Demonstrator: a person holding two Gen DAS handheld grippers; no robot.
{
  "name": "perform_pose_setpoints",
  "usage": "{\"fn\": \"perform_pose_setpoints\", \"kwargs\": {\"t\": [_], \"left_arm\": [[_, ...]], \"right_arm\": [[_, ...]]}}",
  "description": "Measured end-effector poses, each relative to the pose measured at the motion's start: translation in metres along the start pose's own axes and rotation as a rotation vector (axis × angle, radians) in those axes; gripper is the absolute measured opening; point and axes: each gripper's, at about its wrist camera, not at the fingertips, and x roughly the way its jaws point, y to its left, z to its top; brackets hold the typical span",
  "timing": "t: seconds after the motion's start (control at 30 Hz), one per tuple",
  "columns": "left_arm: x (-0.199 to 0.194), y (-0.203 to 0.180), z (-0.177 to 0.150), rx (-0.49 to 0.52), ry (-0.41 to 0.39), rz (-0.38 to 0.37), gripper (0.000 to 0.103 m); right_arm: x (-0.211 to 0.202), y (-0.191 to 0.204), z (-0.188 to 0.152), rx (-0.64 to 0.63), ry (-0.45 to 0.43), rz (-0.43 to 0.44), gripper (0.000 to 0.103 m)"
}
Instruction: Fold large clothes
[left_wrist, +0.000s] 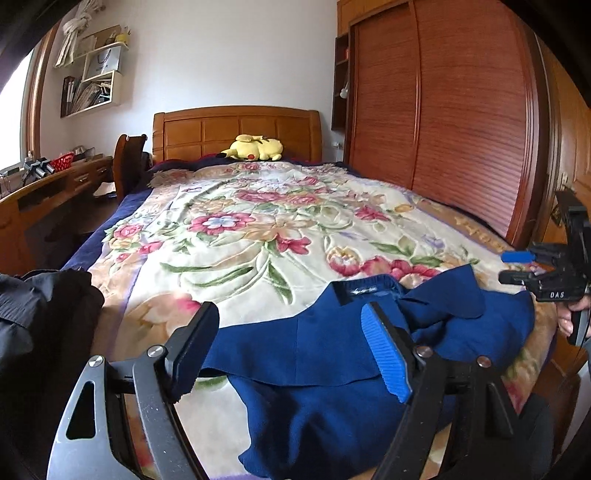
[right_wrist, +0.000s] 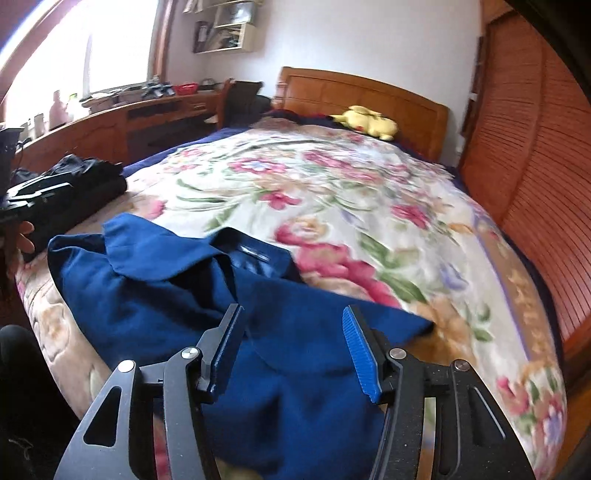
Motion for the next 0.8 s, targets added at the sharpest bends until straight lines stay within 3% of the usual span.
{"fn": "perform_pose_setpoints", "kwargs": {"t": [0.33,0.4,0.57,0.6,0.67,0.7,0.8], "left_arm": [[0.016,0.010,-0.017,-0.030,0.015,0.003,0.080],[0.020,0.014,-0.019,-0.038,0.026,0.000,0.080],[0.020,0.022,-0.020,-0.057,0.026,-0.010,0.080],[0.020,0.023,-0.020,-0.058,0.025,-0.011,0.080],[0.020,0.024,-0.020,-0.054,0.026,-0.013,0.080],[0.021,0.024,-0.020,-0.053,0.027,-0.014,0.080],[0.021,0.024,-0.021,-0.048,0.031,-0.019,0.080]], "right_arm": [[0.093,0.041,0.024,-0.108,0.151,0.181,0.057],[0.112,0.043,0.035,-0.128,0.198,0.199,0.049],[0.165,0.039,0.056,-0.171,0.302,0.204,0.043],[0.172,0.041,0.059,-0.185,0.318,0.203,0.037],[0.182,0.046,0.066,-0.229,0.340,0.219,0.010],[0.180,0.053,0.067,-0.254,0.339,0.210,0.002],[0.183,0.055,0.084,-0.297,0.303,0.158,0.002]]}}
